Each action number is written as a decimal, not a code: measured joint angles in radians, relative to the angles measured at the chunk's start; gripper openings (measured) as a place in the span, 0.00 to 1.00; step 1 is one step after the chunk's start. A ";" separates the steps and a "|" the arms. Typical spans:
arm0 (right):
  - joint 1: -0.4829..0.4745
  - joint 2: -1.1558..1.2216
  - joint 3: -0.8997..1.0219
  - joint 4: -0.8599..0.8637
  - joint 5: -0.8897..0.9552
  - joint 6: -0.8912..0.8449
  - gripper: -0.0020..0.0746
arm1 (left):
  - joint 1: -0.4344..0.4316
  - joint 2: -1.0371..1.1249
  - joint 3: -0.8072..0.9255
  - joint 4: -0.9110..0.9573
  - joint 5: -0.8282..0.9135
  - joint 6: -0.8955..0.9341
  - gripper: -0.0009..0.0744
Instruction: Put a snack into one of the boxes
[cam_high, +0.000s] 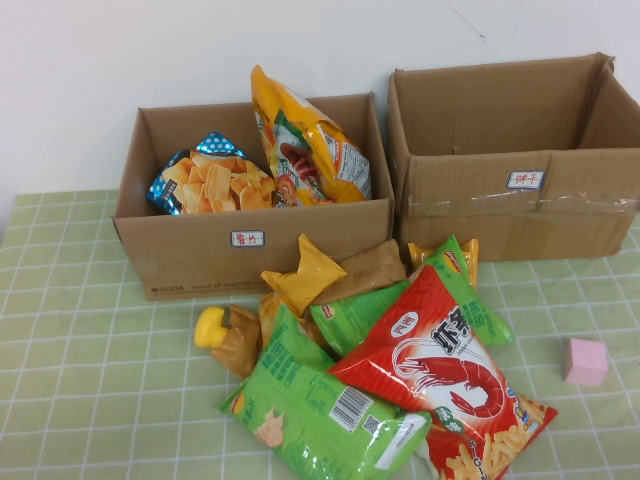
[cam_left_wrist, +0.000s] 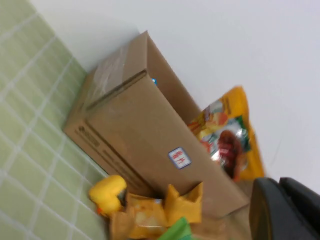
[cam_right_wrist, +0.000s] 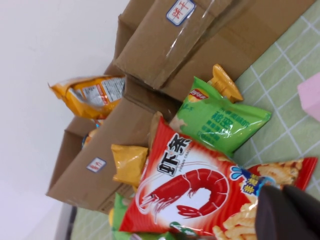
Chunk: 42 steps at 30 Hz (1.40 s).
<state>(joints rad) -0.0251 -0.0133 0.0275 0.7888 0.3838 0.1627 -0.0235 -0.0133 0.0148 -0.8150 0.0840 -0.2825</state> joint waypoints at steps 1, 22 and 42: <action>0.000 0.000 0.000 0.002 0.000 -0.017 0.02 | 0.000 0.000 -0.012 0.000 0.016 0.054 0.01; 0.000 0.000 0.000 0.005 0.019 -0.099 0.02 | -0.070 0.988 -0.854 0.279 0.731 1.107 0.01; 0.000 0.000 0.000 0.007 0.019 -0.102 0.02 | -0.399 1.621 -1.183 0.549 0.621 0.712 0.26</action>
<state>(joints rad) -0.0251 -0.0133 0.0275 0.7956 0.4032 0.0611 -0.4221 1.6081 -1.1684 -0.2657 0.7048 0.4299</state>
